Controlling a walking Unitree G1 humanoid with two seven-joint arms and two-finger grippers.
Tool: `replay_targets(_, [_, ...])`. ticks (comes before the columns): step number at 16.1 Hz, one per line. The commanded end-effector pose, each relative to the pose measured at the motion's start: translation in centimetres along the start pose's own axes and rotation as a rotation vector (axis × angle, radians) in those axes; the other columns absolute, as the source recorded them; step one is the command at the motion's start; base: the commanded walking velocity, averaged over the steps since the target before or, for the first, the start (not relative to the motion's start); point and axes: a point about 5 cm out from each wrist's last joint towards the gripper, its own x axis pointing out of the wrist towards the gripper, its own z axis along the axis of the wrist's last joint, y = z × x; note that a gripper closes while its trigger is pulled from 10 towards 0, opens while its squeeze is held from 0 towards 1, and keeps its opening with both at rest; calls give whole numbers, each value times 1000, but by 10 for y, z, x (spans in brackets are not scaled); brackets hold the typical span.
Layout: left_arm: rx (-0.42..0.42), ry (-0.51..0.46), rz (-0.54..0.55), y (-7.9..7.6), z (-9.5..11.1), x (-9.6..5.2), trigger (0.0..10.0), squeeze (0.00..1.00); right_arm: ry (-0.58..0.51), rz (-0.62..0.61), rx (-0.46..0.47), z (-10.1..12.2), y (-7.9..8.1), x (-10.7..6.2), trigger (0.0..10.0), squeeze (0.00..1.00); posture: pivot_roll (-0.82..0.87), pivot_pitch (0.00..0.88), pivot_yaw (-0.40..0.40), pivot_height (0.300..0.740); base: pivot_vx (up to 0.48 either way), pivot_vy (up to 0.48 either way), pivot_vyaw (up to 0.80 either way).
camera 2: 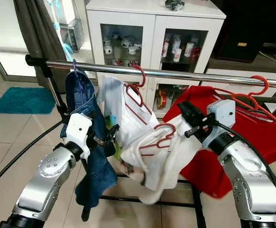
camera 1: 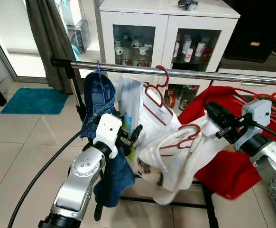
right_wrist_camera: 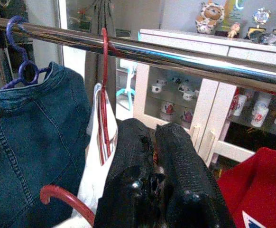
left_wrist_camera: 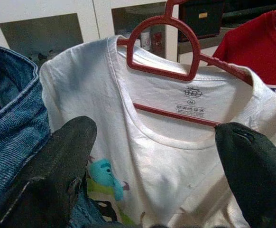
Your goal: Hang hanger
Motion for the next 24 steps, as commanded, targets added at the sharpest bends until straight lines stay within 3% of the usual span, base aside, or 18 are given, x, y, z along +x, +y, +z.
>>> replay_targets(1, [4,-10,-10,-1,4,2,10000,0,-14,-14,4,4,0,-4,10000,0,-167,0,-3,740,0,-270,0])
replay_targets(6, [3,5,-8,0,2,-7,10000,0,84,-2,122,-26,34,-6,10000,0,-151,0,-6,740,0,-267,0])
replay_targets(13, [-35,22,56,11,2,-10,10000,0,109,-109,179,-39,42,8,10000,0,-130,0,-1,740,-35,0,0])
replay_targets(24, [-27,34,-2,10,6,-2,10000,0,96,-147,167,-35,39,9,10000,0,-148,0,43,740,-219,0,0])
